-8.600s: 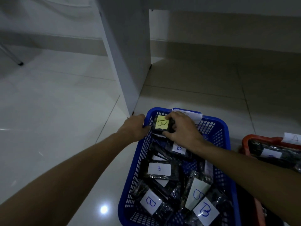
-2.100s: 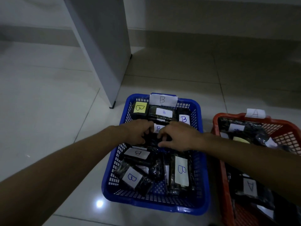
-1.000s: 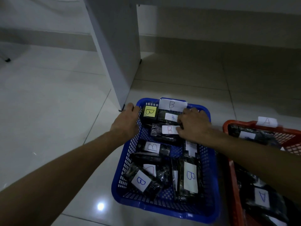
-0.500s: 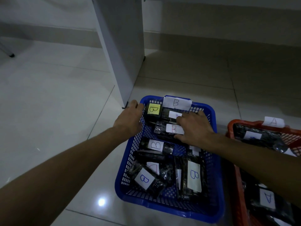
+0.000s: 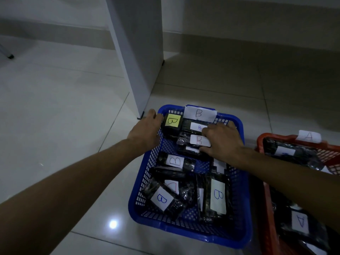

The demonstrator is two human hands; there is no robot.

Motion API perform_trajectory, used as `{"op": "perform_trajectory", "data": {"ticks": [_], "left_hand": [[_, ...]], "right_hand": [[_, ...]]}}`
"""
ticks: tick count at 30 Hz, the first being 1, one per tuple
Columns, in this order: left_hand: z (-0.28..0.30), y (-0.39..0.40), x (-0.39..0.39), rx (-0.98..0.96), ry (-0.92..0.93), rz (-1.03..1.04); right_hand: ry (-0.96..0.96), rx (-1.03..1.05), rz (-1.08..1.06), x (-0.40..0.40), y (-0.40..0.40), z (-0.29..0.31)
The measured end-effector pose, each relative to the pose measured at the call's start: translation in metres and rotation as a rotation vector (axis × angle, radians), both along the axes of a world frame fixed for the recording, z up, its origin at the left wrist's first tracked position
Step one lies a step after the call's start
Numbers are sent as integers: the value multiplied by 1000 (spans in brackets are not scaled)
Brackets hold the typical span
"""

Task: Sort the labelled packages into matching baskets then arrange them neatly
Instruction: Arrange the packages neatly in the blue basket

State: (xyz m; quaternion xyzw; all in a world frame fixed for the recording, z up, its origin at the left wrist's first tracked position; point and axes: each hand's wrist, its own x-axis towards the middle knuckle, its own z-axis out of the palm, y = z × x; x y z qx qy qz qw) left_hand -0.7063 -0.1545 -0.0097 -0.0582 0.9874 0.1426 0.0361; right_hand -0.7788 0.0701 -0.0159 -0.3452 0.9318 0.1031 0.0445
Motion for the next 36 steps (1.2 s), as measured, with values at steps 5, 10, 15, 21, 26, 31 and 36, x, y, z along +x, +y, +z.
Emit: {"op": "perform_trajectory", "data": {"ticks": [5, 10, 15, 21, 26, 31, 36], "left_hand": [[1, -1, 0, 0, -8, -6], [2, 0, 1, 31, -8, -4], [1, -6, 4, 95, -2, -12], [0, -8, 5, 122, -5, -13], [0, -8, 5, 113, -10, -21], [1, -8, 4, 86, -25, -28], [3, -5, 4, 43, -31, -28]], "right_hand": [[-48, -74, 164, 21, -5, 5], [-207, 34, 226, 39, -19, -3], [-216, 100, 254, 40, -24, -12], [-198, 48, 268, 45, -19, -21], [-209, -129, 240, 37, -7, -5], [-318, -341, 173, 20, 6, 25], [-435, -581, 80, 8, 17, 40]]}}
